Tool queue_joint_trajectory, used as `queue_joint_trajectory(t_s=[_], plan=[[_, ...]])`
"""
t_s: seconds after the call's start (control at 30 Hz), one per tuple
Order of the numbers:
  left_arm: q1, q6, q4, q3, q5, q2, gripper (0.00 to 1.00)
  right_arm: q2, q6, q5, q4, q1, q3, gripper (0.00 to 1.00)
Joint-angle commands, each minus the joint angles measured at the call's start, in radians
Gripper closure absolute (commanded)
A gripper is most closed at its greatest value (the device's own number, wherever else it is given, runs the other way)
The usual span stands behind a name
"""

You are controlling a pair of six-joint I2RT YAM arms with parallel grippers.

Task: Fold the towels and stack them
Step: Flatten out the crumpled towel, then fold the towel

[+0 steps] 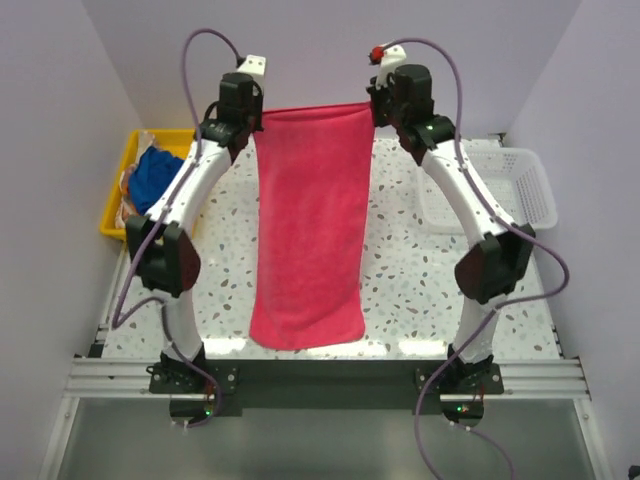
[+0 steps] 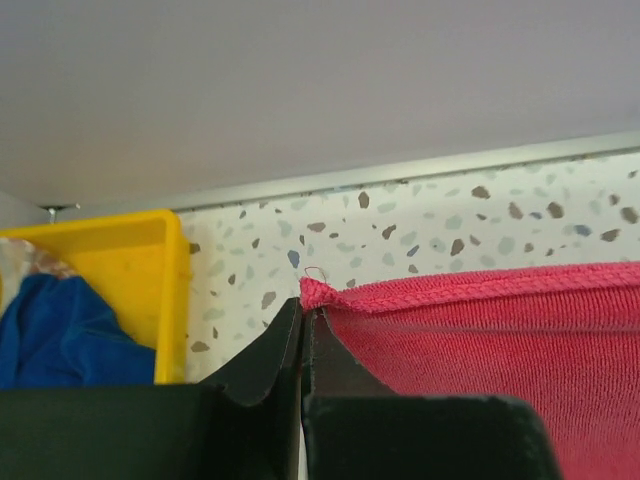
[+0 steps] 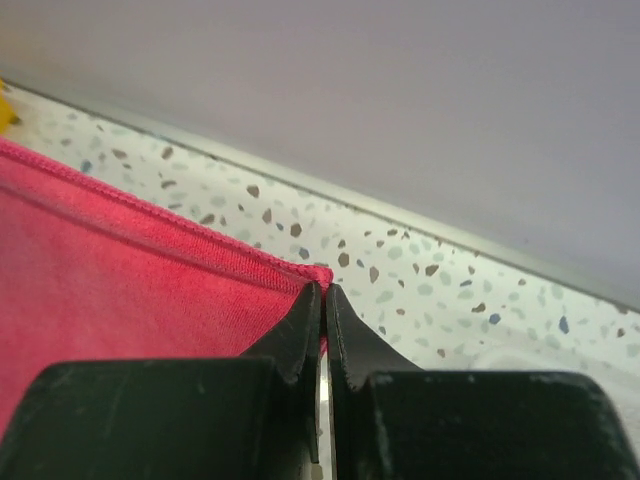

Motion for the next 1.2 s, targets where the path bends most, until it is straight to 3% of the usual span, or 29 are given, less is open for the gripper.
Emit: queue_joint_trajectory(t_s=[0.0,0.2,0.37,0.63,0.8,1.17], plan=[[0.082,-0.051,0.071,0.117,-0.081,0.144,1.0,0.112,-0.008,0.05,0.13,-0.062,0.076,1.0],[0.14,-0.086,0.152,0.171,0.069,0.293,1.0,0.312,-0.029,-0.051,0.192,-0.067,0.183,1.0],[0.154,-0.092,0.224,0.074,0.149,0.267,1.0,0.337,-0.043,-0.082,0.219,-0.067,0.136,1.0],[0.157,-0.127,0.171,-0.133,0.276,0.13,1.0,0.173,-0.068,-0.142,0.154,-0.065,-0.12,1.0],[0.157,-0.158,0.114,-0.318,0.273,-0.04,1.0,0.06,-0.048,-0.177,0.019,-0.062,-0.226,1.0],[0.157,-0.247,0.011,-0.601,0.348,-0.221,1.0,-0.094,-0.022,-0.152,-0.086,-0.009,-0.441,1.0]])
